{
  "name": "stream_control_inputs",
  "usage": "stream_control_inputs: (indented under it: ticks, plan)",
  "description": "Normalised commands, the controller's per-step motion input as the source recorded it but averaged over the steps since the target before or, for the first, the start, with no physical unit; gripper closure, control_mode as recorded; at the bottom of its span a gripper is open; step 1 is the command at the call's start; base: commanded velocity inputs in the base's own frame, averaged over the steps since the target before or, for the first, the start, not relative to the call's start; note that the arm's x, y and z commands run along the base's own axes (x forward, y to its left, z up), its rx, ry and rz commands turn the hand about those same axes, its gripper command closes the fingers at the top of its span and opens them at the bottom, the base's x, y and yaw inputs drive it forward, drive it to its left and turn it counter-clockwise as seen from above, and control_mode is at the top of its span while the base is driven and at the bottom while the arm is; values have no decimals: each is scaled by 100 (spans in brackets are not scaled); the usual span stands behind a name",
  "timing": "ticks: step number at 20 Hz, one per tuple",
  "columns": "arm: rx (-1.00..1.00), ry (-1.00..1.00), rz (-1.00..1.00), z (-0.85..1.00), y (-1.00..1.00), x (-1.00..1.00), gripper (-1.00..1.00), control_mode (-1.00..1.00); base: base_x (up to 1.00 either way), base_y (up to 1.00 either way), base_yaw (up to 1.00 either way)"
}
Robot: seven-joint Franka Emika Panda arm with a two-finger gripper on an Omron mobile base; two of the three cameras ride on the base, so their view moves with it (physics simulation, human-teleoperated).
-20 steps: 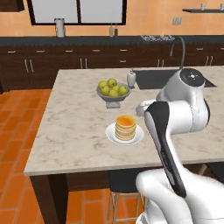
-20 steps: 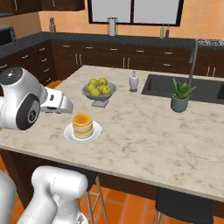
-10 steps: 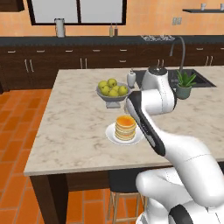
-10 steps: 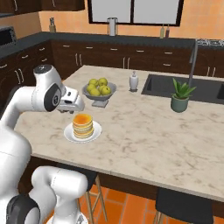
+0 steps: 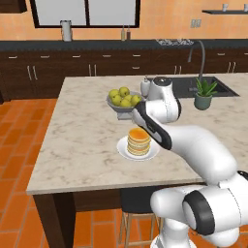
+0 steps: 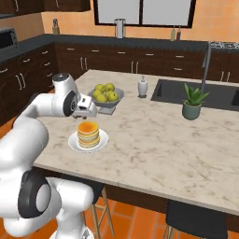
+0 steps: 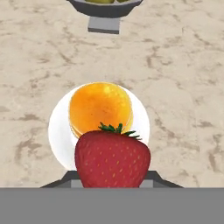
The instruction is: Take the strawberry from the fridge and place it on top of the pancake, located on the dining counter.
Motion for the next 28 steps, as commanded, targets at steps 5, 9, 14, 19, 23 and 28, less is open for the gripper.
stream_control_inputs:
  ticks: [5, 9, 14, 19, 23, 28]
  plan:
    - [0, -4, 0, -38, 16, 4, 100, -100, 0, 0, 0]
    - [0, -4, 0, -38, 3, 10, 100, -100, 0, 0, 0]
    - [0, -1, 0, -16, 0, 29, 100, -100, 0, 0, 0]
    - [0, 0, 0, -18, 0, 29, 100, -100, 0, 0, 0]
    - [0, 0, 0, -14, 0, 19, 100, -100, 0, 0, 0]
    - [0, 0, 0, -15, 0, 9, 100, -100, 0, 0, 0]
